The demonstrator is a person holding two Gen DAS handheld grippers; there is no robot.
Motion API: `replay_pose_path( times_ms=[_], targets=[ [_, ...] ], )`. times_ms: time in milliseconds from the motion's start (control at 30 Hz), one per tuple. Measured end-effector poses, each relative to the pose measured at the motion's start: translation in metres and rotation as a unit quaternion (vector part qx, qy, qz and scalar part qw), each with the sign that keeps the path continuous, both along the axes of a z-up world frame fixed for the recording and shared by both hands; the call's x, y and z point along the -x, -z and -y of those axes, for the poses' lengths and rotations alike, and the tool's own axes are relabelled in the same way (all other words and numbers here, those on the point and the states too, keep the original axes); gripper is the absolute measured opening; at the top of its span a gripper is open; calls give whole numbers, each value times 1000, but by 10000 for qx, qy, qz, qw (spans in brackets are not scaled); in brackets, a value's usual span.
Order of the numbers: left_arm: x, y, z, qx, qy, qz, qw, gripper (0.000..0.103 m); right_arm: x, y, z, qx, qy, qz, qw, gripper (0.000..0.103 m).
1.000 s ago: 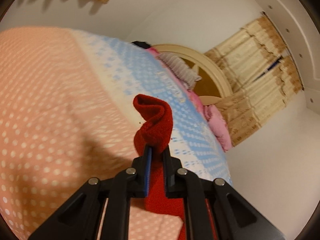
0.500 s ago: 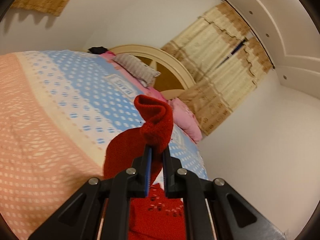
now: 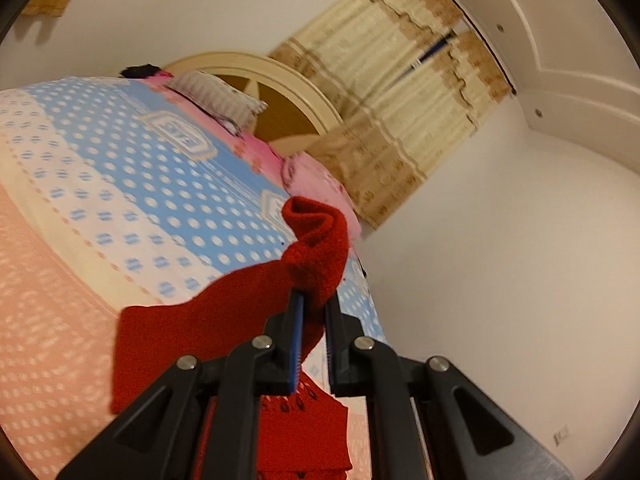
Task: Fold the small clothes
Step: 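Lift the sleeve with the left tool and fold it across the sweater body, then open the left tool to release the sleeve onto the body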
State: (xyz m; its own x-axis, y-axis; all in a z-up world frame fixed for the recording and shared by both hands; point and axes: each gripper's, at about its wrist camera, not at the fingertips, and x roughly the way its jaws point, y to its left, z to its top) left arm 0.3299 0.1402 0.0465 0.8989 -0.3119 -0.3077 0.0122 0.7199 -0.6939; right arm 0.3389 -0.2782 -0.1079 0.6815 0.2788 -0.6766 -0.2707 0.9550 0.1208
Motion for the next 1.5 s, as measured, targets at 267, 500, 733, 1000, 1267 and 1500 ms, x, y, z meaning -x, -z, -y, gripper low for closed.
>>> replay_pose_path(
  times_ms=[267,500,733,1000,1267,1500],
  targets=[
    [-27,29,94,-644,564,-189,9961,10,9,15,11,-95,122,-145,9998,79],
    [-42,86,185,-1970,1027,-618,9730,16,17,31,21,-198,272,-289,9990,79],
    [-7,106,217,-3188,1464,-643,9343,66,25,45,24,-180,302,-344,9988,79],
    [36,132,137,-4328,647,-822,8954,91,25,40,25,-276,321,-374,9984,79],
    [22,169,55,-3752,-132,-1775,9097,91,0,9,4,-686,44,-409,9968,79],
    [25,184,36,-3141,-135,-1975,9285,96,-45,23,-30,-470,40,-849,9953,57]
  ],
)
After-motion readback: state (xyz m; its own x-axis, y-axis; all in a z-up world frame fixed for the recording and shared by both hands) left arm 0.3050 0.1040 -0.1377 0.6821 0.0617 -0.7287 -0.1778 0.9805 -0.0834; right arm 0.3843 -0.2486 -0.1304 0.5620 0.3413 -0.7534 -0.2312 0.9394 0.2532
